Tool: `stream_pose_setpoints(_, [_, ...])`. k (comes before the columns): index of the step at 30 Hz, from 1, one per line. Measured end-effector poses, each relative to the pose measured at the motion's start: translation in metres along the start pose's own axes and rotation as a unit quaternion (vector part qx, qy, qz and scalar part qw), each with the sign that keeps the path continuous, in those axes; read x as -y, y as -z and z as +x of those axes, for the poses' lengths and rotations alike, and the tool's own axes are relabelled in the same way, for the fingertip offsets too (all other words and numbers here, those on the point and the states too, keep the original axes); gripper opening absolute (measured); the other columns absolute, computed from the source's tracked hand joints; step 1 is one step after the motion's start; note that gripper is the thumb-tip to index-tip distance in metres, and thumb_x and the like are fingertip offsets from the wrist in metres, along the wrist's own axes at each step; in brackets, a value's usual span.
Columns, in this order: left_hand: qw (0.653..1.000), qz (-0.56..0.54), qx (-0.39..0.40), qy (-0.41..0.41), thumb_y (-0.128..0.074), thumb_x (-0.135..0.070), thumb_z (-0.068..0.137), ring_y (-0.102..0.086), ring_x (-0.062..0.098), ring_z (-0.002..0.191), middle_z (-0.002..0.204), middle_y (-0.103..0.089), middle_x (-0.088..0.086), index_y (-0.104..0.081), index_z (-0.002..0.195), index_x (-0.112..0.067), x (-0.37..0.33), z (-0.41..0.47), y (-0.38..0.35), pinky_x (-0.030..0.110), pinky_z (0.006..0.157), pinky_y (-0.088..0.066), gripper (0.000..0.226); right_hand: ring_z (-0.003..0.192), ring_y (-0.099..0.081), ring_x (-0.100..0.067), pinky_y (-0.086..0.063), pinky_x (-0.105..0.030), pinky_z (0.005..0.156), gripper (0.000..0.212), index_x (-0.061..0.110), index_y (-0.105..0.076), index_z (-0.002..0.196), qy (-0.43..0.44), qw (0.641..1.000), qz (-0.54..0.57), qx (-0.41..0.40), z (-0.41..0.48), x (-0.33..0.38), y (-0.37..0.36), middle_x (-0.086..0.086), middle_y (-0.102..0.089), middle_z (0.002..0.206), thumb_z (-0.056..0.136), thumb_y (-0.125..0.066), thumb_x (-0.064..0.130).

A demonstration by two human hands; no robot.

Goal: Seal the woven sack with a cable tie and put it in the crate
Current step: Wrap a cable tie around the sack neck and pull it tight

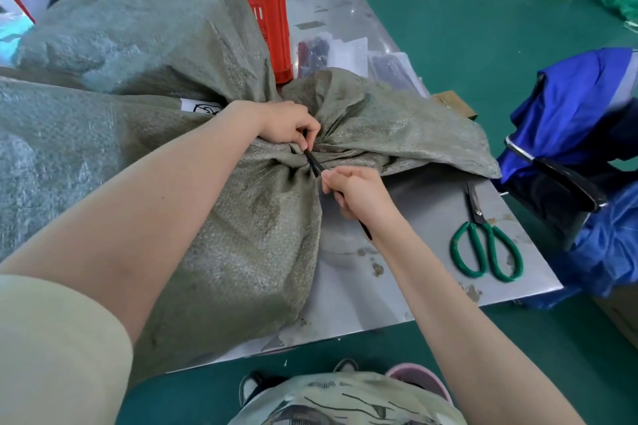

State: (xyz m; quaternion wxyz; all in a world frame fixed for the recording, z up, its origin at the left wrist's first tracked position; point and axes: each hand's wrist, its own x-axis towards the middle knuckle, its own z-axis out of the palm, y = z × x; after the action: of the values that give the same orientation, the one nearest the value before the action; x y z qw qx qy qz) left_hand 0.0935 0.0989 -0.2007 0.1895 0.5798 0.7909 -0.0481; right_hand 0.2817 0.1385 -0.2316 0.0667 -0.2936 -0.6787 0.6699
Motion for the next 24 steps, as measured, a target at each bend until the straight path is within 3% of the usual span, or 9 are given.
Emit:
stream_pose_setpoints(2, [1.000,-0.008,-0.002,0.008,-0.057,-0.015,0.090,-0.041,0.014,0.093,0.090,-0.046,0.000,-0.068,0.101,-0.011,0.000,0.000,-0.001,0.030,0.086,-0.035,0.016,0.024,-0.023,-0.002,-0.018,-0.010,0.032,0.041,0.011,-0.048,0.052,0.008,1.000,0.014,0.000,-0.007,-0.002,0.004,0.003,-0.033,0.034,0.092,-0.050,0.011])
stream_pose_setpoints(5, [1.000,-0.005,0.009,0.015,-0.056,-0.015,0.090,-0.042,0.017,0.094,0.089,-0.044,0.002,-0.067,0.100,-0.013,-0.001,0.001,0.000,0.036,0.089,-0.038,0.015,0.022,-0.027,-0.002,-0.020,-0.007,0.032,0.040,0.011,-0.048,0.053,0.018,1.000,-0.005,0.005,-0.015,-0.006,0.008,0.010,-0.034,0.024,0.093,-0.049,0.008])
stream_pose_setpoints(10, [0.999,-0.034,0.030,0.007,-0.057,-0.011,0.089,-0.048,0.020,0.086,0.079,-0.046,-0.003,-0.066,0.099,-0.008,0.000,0.002,0.000,0.025,0.074,-0.032,0.014,0.034,-0.039,-0.009,-0.027,-0.018,0.040,0.035,0.016,-0.056,0.054,-0.067,0.991,-0.097,0.061,-0.003,0.006,0.015,0.005,-0.051,0.035,0.087,-0.049,0.024])
stream_pose_setpoints(12, [0.999,-0.032,0.034,0.001,-0.057,-0.010,0.089,-0.047,0.015,0.075,0.074,-0.046,-0.008,-0.066,0.098,-0.008,0.000,0.002,0.001,0.024,0.066,-0.032,0.012,0.031,-0.038,-0.009,-0.024,-0.016,0.040,0.033,0.017,-0.059,0.063,-0.097,0.986,-0.119,0.058,0.011,0.012,0.014,0.002,-0.056,0.039,0.087,-0.049,0.037])
stream_pose_setpoints(14, [0.999,-0.029,0.033,0.001,-0.057,-0.010,0.090,-0.044,0.011,0.071,0.072,-0.043,-0.012,-0.066,0.098,-0.007,-0.001,0.003,0.002,0.024,0.063,-0.031,0.012,0.024,-0.031,-0.005,-0.019,-0.011,0.037,0.031,0.016,-0.059,0.067,-0.084,0.989,-0.117,0.044,0.023,0.013,0.007,-0.002,-0.053,0.047,0.089,-0.050,0.037])
stream_pose_setpoints(17, [0.999,-0.026,0.030,-0.003,-0.059,-0.009,0.088,-0.044,0.014,0.075,0.070,-0.045,-0.014,-0.067,0.097,-0.006,0.001,0.004,0.000,0.023,0.067,-0.029,0.013,0.021,-0.029,-0.003,-0.019,-0.013,0.031,0.037,0.018,-0.055,0.052,-0.034,0.992,-0.114,0.031,0.029,0.004,-0.005,-0.004,-0.045,0.051,0.088,-0.051,0.022])
stream_pose_setpoints(20, [0.999,-0.030,0.039,-0.003,-0.059,-0.009,0.088,-0.044,0.007,0.067,0.069,-0.047,-0.016,-0.068,0.095,-0.009,0.001,0.007,-0.001,0.021,0.059,-0.031,0.011,0.038,-0.036,-0.005,-0.029,-0.020,0.048,0.043,0.021,-0.048,0.042,0.021,0.994,-0.102,-0.010,0.029,-0.004,-0.006,0.001,-0.042,0.044,0.084,-0.054,0.018])
stream_pose_setpoints(24, [0.998,-0.013,0.054,-0.011,-0.059,-0.010,0.088,-0.046,0.015,0.084,0.075,-0.048,-0.010,-0.068,0.099,-0.007,-0.003,0.009,0.000,0.025,0.075,-0.033,0.015,0.039,-0.032,-0.005,-0.027,-0.018,0.046,0.045,0.020,-0.043,0.039,0.049,0.991,-0.119,-0.031,0.026,-0.003,-0.002,0.001,-0.036,0.043,0.083,-0.054,0.017])
